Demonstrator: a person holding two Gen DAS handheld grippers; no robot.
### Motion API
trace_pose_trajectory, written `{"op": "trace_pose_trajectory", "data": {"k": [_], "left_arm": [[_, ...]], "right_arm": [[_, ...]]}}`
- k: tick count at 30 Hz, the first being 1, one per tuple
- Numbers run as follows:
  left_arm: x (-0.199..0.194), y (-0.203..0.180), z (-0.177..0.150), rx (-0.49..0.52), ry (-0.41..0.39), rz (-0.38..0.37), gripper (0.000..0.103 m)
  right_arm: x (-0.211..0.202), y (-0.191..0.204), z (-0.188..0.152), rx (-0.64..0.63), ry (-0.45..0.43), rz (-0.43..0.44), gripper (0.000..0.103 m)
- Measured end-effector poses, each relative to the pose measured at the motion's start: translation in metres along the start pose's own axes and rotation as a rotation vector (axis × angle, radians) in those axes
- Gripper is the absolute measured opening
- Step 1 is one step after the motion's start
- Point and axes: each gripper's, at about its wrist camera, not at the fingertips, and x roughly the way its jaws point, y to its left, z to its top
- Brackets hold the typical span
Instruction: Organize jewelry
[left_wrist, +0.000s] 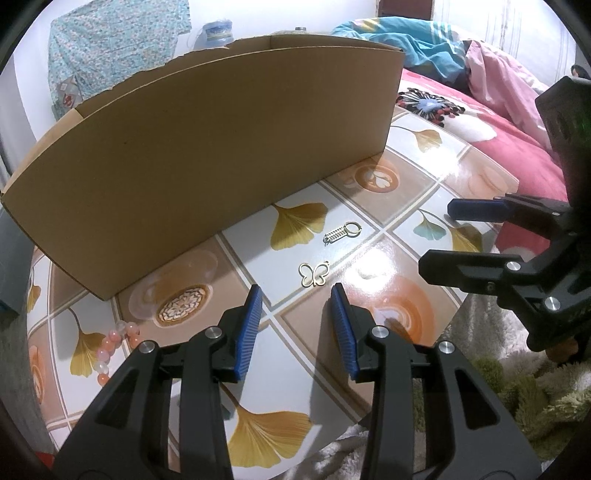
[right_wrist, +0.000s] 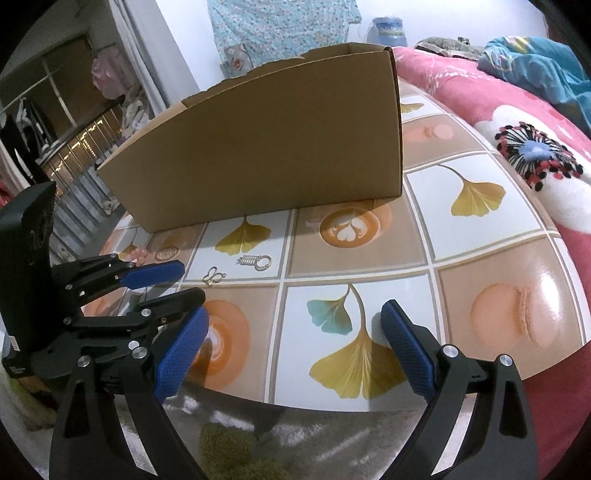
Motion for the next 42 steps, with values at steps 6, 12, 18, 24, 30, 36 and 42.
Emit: {"op": "trace_pose_trajectory", "data": {"k": [6, 12, 18, 24, 30, 36, 42], "left_arm": [[0.000, 0.000, 0.001, -0.006, 0.000, 0.007, 0.037], [0.000, -0.002, 0.000, -0.010, -0.002, 0.013, 0.037], [0.000, -0.003, 0.001, -0.014, -0.004, 0.019, 0.037], [0.001, -0.004, 0.001, -0.017, -0.001, 0.026, 0.037], [0.001, -0.005, 0.001, -0.022, -0.003, 0.033, 0.037], [0.001, -0.005, 0.000, -0.028, -0.006, 0.036, 0.037], [0.000, -0.005, 0.000, -0.027, -0.010, 0.036, 0.037]], "right_arm": [[0.001, -0.001, 0.000, 0.004, -0.007, 0.010, 0.096], [0.001, -0.002, 0.000, 0.013, -0.011, 0.020, 0.096], [0.002, 0.000, 0.000, 0.006, -0.016, -0.008, 0.096], [0.001, -0.004, 0.000, 0.045, -0.032, 0.009, 0.096], [0.002, -0.003, 0.000, 0.027, -0.022, -0.002, 0.096], [0.003, -0.001, 0.000, 0.030, -0.027, -0.007, 0.097], [0.000, -0.010, -0.001, 0.064, -0.044, 0.042, 0.097]]}}
